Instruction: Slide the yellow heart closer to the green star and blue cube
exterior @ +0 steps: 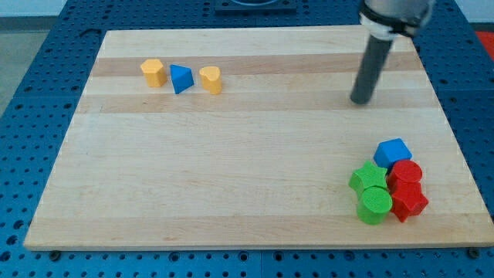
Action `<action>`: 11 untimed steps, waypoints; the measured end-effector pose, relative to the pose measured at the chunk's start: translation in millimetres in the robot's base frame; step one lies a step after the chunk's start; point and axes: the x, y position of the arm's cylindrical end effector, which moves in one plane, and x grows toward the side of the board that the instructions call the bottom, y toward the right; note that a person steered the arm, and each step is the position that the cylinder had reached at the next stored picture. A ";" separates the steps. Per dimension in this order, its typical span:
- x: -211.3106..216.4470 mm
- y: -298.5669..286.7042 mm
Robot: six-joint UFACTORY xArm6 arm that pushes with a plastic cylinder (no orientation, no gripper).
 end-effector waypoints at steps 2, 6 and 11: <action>-69.9 -128.8; 61.6 -233.9; 73.6 -272.8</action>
